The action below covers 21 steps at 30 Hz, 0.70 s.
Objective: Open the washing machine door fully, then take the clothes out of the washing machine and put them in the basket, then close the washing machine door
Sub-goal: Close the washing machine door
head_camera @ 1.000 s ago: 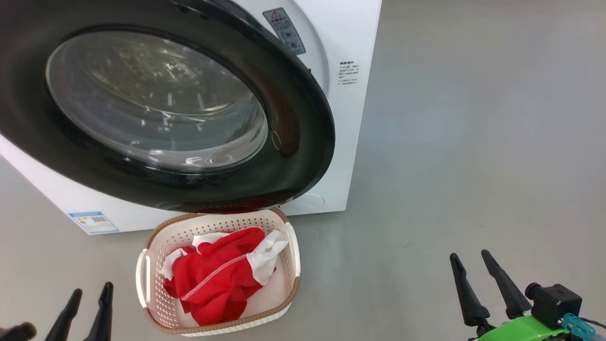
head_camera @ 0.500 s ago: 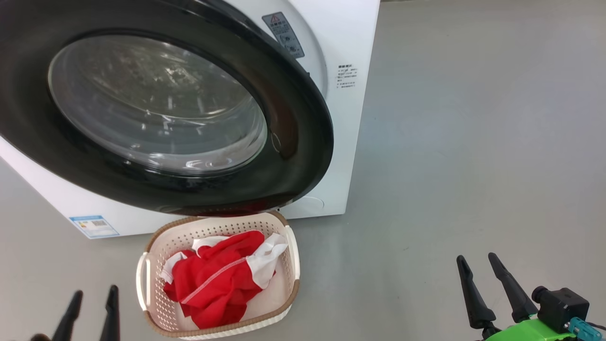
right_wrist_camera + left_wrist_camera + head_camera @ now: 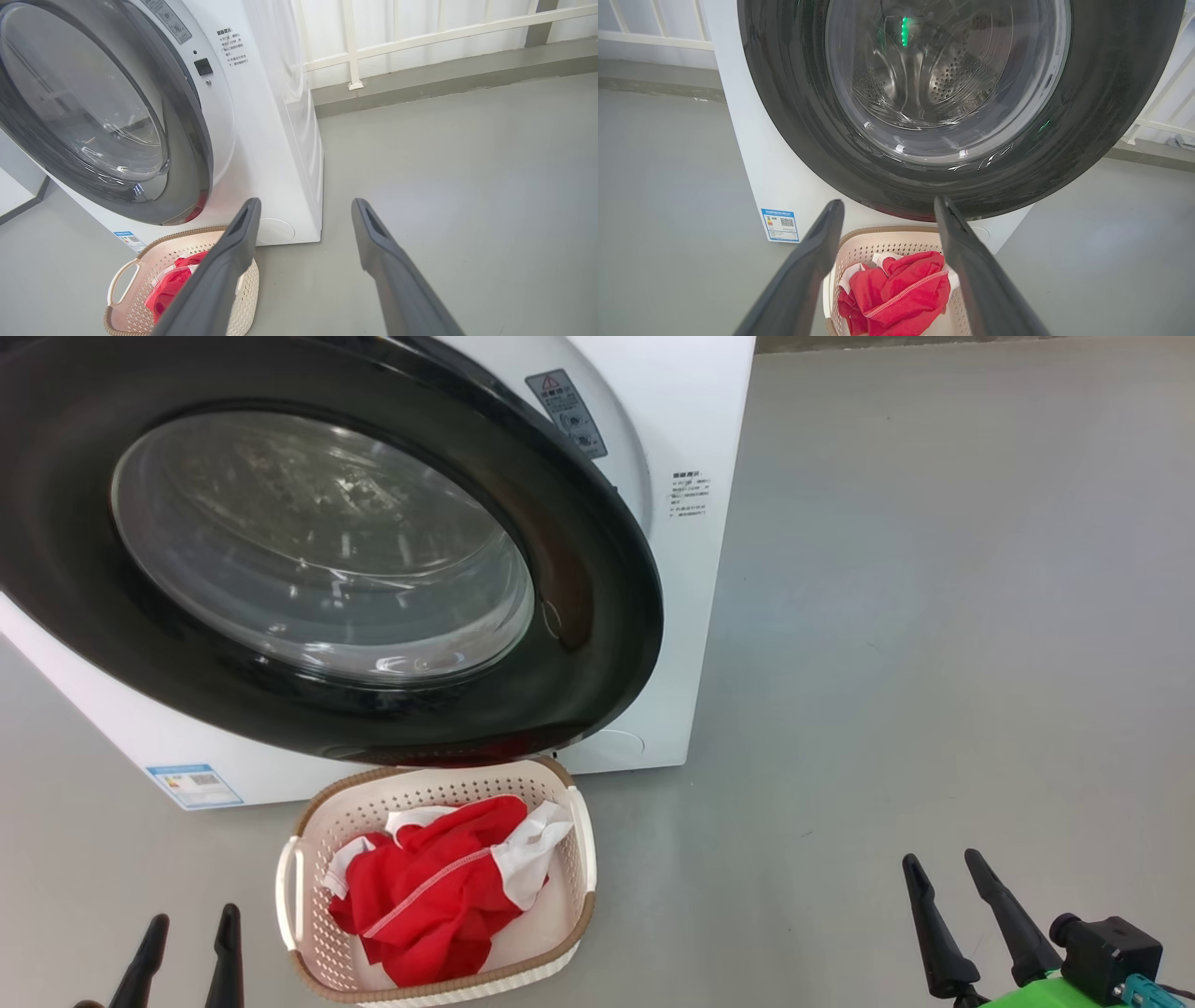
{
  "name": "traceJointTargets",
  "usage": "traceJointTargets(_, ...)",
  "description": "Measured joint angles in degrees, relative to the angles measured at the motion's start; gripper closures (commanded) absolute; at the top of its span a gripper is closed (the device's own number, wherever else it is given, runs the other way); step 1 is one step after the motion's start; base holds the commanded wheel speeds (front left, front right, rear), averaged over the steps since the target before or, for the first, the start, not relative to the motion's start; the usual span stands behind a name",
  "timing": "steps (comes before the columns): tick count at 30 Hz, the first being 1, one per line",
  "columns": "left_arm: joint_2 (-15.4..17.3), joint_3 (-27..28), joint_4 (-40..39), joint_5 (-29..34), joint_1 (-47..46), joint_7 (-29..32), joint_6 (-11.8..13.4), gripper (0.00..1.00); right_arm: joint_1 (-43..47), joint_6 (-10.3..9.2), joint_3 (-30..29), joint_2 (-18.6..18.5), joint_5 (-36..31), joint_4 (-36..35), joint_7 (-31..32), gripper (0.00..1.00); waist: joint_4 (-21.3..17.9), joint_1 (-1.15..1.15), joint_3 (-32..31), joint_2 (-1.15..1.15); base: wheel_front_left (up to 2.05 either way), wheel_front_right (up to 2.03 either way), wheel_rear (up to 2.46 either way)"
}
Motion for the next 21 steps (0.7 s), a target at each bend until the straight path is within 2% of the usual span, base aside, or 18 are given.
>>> traceJointTargets(6, -0.3, -0.1, -0.2, 0.1, 0.0, 0.0, 0.0, 0.00, 0.0, 0.00, 0.2, -0.1, 0.0, 0.0, 0.0, 0.00, 0.4, 0.00, -0.1, 0.00, 0.00, 0.00, 0.00)
traceJointTargets(7, -0.4, -0.2, -0.2, 0.1, 0.0, 0.0, 0.0, 0.00, -0.1, 0.00, 0.3, -0.2, 0.0, 0.0, 0.0, 0.16, 0.5, 0.00, -0.2, 0.00, 0.00, 0.00, 0.00)
traceJointTargets(8, -0.5, -0.2, -0.2, 0.1, 0.0, 0.0, 0.0, 0.00, -0.2, 0.00, 0.5, -0.2, 0.0, 0.0, 0.0, 0.48, 0.6, 0.00, -0.2, 0.00, 0.00, 0.00, 0.00)
traceJointTargets(9, -0.6, -0.3, -0.2, 0.1, 0.0, 0.0, 0.0, 0.00, -0.2, 0.00, 0.9, -0.3, 0.1, 0.0, 0.0, 0.62, 0.7, 0.00, -0.2, 0.00, 0.00, 0.00, 0.00)
traceJointTargets(10, -0.7, -0.3, -0.2, 0.1, 0.0, 0.0, 0.0, 0.00, -0.3, 0.00, 1.5, -0.4, 0.2, 0.0, 0.0, 0.92, 0.8, 0.00, -0.2, 0.00, 0.00, 0.00, 0.00)
traceJointTargets(11, -0.8, -0.4, -0.2, 0.1, 0.0, 0.0, 0.0, 0.00, -0.4, 0.00, 1.8, -0.3, 0.5, 0.0, 0.0, 1.00, 0.9, 0.00, -0.1, 0.00, 0.00, 0.00, 0.00)
traceJointTargets(21, -1.5, -2.0, -1.0, 0.1, -0.7, 0.0, 0.0, 0.00, -8.1, 0.00, 5.5, 0.1, 0.6, 1.3, 0.0, 1.00, 3.5, 0.00, 1.9, 0.00, 0.00, 0.00, 0.00)
